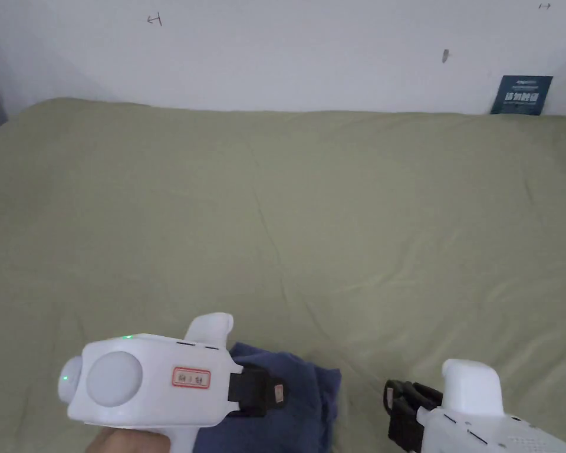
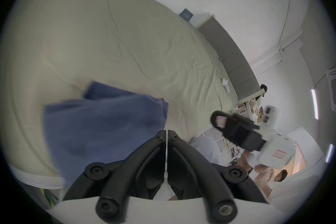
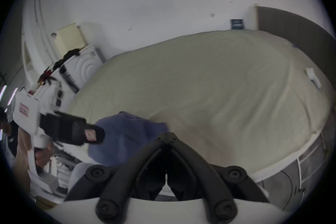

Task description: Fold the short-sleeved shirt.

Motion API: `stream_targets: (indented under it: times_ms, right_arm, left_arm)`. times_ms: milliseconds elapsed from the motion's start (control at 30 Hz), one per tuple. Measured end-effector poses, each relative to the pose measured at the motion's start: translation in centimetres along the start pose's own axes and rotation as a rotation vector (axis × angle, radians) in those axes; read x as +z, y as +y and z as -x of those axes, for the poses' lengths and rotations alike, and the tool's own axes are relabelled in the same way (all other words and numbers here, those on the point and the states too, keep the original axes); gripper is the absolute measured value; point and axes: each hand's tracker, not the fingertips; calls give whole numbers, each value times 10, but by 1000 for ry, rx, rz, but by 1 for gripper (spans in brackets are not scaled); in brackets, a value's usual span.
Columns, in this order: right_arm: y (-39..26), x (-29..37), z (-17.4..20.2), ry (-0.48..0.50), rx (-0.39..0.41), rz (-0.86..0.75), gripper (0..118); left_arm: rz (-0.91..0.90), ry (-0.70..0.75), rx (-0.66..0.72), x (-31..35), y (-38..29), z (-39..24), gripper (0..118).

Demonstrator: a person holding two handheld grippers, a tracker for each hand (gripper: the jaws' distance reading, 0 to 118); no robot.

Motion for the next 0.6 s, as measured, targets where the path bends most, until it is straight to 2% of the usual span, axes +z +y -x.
stream_targets:
  times_ms: [133,233,267,300,400,467,533,600]
  right_arm:
    - [8,-45,22,191,14,116,2]
    - [12,-83,31,352,-49,211,2]
    - [13,-97,29,446,-99,262,2]
    - [13,-110,28,475,-149,297,2]
    - [13,-138,16,509,-215,327,2]
    - [7,-151,-1,492,-314,358,2]
    - [-5,-161,-22,517,-392,378,2]
    - [-19,-167,-38,586,-489,386,2]
  left_arm:
    - [-71,84,25,51,4,34,1]
    - [-86,136,96,67,6,70,1]
    - [-81,152,119,70,5,82,1]
    - [-82,151,129,70,6,92,1]
    - [-69,151,178,69,6,121,1]
    - [-24,129,199,62,5,134,1]
    - [1,142,195,54,3,146,1]
    - [27,111,208,48,2,154,1]
